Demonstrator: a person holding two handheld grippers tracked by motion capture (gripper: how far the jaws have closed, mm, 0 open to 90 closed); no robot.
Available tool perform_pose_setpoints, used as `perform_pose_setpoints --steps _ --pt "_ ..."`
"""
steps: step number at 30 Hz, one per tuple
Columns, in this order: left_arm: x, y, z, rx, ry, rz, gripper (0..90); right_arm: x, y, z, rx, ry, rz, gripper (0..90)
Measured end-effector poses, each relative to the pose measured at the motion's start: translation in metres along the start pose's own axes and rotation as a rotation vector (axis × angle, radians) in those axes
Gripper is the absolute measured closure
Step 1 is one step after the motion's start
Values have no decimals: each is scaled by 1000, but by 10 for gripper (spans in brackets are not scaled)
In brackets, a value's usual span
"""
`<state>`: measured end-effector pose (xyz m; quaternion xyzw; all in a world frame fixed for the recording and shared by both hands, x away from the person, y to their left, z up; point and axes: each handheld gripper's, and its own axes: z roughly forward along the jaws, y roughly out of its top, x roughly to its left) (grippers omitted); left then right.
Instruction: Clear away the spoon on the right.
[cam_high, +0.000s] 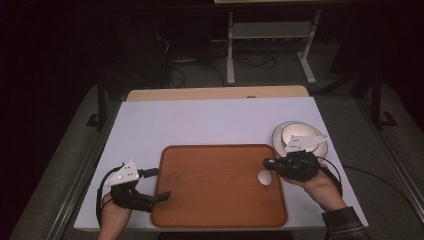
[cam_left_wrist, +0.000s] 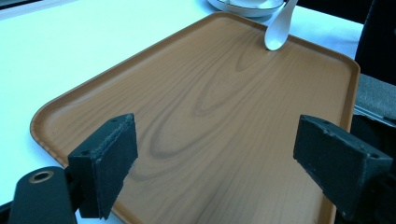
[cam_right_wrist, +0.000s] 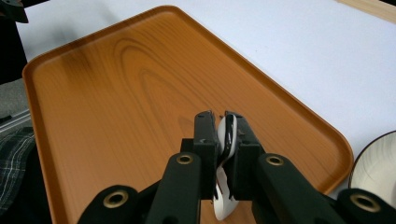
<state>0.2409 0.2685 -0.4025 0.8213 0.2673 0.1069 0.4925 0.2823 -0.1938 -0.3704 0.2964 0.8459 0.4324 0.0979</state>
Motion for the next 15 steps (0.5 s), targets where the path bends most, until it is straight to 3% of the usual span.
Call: perform_pose_setpoints --steps 15 --pt "0 0 0 2 1 -3 133 1 15 26 -7 34 -32 831"
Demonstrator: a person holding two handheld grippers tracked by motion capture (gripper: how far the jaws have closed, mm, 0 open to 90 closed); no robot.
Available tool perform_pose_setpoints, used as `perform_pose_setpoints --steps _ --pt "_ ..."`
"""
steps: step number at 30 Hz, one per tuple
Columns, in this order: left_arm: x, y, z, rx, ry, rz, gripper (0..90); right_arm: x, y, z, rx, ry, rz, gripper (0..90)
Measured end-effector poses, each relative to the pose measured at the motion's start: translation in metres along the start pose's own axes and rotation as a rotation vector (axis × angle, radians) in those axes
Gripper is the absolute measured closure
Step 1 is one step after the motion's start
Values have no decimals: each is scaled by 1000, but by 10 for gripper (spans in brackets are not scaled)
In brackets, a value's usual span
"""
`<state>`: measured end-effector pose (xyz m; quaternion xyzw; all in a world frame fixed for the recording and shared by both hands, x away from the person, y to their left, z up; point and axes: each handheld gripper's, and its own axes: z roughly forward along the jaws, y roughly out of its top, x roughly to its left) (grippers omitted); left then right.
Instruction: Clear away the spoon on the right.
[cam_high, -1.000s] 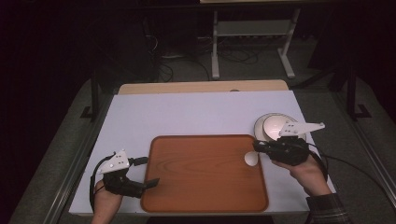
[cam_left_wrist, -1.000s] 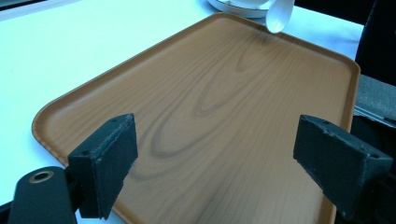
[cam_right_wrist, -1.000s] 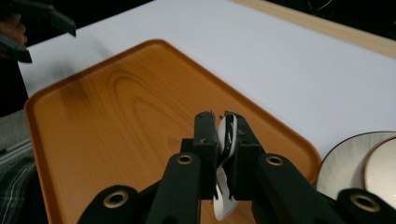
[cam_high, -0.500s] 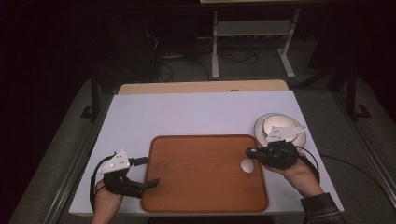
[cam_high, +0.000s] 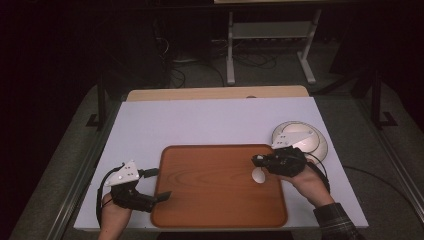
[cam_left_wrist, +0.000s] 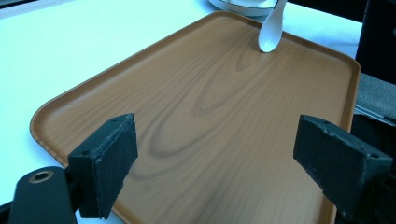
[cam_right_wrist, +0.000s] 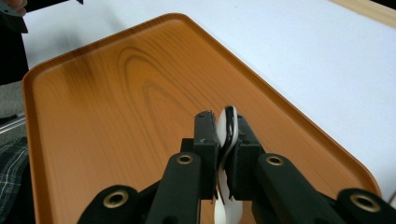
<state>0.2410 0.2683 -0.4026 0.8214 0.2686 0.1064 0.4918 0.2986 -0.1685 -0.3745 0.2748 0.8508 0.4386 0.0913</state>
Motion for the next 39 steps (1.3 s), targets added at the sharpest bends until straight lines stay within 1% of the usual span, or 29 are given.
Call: perform_pose_setpoints --steps 8,12,19,23,33,39 --pt "0 0 0 3 0 1 133 2 5 13 -1 13 -21 831" --pt "0 0 0 4 -1 2 133 4 6 19 10 18 -24 831" --pt "0 0 0 4 -1 2 133 9 6 33 59 21 -51 831" --pt "0 0 0 5 -1 2 133 9 6 41 78 25 -61 831" --pt "0 0 0 5 -3 3 133 10 5 67 148 47 -68 831" --pt "0 0 0 5 -4 2 133 8 4 81 186 52 -70 830"
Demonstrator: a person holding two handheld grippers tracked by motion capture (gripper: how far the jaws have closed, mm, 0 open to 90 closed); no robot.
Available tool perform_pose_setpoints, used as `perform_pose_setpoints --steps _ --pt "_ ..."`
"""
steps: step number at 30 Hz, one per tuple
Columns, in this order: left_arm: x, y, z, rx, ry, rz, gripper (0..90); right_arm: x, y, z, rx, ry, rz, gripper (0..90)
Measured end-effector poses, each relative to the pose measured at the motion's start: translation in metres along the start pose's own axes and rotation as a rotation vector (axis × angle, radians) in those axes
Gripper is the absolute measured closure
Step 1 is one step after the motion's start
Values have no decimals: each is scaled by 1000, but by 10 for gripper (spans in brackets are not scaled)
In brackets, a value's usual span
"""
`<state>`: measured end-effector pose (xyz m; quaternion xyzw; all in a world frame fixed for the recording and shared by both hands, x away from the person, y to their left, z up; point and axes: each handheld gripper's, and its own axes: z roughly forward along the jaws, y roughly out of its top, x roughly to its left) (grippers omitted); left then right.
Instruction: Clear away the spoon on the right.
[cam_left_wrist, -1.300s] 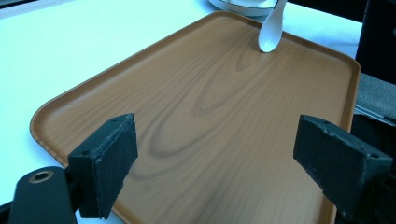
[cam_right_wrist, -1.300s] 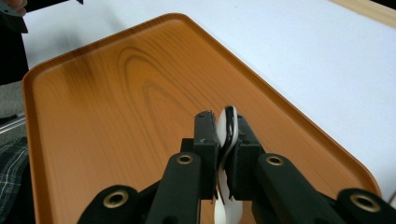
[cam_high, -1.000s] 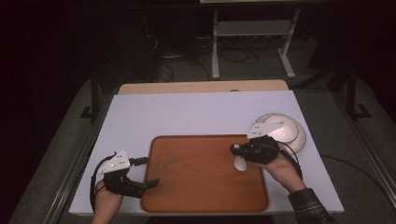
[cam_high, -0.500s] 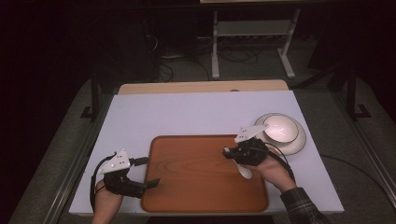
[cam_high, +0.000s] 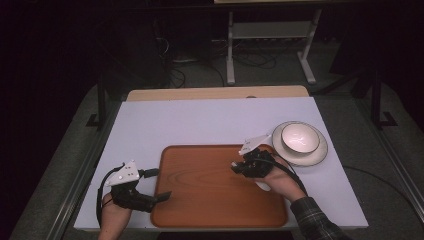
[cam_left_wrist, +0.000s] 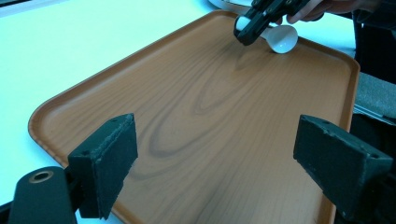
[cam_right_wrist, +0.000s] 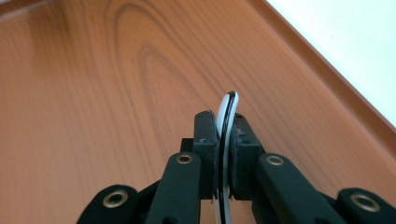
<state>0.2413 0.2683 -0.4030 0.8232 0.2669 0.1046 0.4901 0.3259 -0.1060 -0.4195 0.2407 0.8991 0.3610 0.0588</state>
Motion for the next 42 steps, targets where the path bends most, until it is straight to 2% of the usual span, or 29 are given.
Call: perform_pose_setpoints --steps 7,19,28,38,42 --pt "0 0 0 1 -2 0 133 -1 1 12 39 -1 -10 818" --pt "0 0 0 0 -1 -1 133 -4 -5 21 99 -32 -32 766" --pt "0 0 0 2 -1 0 133 -5 -6 22 101 -38 -34 732" --pt "0 0 0 2 0 0 133 -5 -9 20 94 -48 -33 594" --pt "0 0 0 0 0 -1 133 -5 -10 21 89 -37 -24 442"
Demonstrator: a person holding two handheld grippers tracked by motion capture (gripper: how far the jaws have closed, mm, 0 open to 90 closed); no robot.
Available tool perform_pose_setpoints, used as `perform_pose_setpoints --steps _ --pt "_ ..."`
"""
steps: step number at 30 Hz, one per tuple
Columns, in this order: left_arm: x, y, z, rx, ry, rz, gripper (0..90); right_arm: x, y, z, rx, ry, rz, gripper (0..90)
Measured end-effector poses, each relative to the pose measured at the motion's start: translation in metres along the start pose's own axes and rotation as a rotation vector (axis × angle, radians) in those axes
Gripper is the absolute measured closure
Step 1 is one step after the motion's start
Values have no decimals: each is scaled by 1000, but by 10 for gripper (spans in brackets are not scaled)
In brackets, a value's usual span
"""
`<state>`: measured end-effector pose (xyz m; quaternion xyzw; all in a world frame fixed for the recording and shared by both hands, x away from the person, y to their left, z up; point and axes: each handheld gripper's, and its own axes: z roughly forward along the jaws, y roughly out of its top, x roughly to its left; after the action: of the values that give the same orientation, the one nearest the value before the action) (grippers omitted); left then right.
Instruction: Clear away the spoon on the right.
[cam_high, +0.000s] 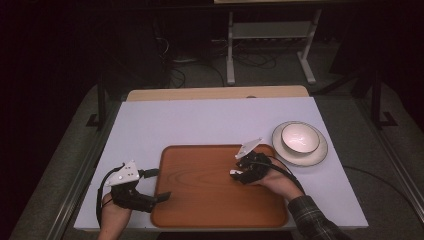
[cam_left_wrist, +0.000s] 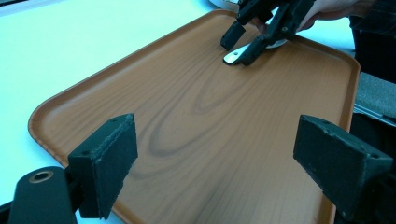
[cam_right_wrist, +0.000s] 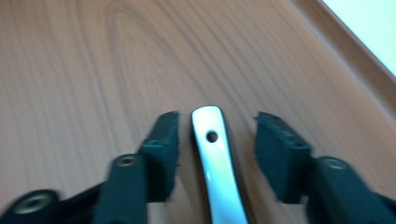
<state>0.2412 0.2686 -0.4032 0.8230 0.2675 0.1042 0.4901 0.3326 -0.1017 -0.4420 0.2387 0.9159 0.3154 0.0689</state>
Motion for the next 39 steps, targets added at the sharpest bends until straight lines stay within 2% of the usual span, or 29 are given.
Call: perform_pose_setpoints --steps 3,8,12,24,30,39 --pt "0 0 0 2 0 0 133 1 -1 1 -8 17 3 339" --pt "0 1 1 4 -3 2 133 5 -2 0 -38 8 0 195" --pt "0 0 1 3 -2 3 133 6 -4 -6 -68 -7 3 140" --pt "0 0 -2 -4 5 0 133 8 -15 -51 -273 -54 49 129" --pt "0 0 -2 -2 6 2 133 8 -29 -70 -339 -65 68 129" --pt "0 0 -3 -6 5 2 133 9 -46 -93 -406 -86 86 128"
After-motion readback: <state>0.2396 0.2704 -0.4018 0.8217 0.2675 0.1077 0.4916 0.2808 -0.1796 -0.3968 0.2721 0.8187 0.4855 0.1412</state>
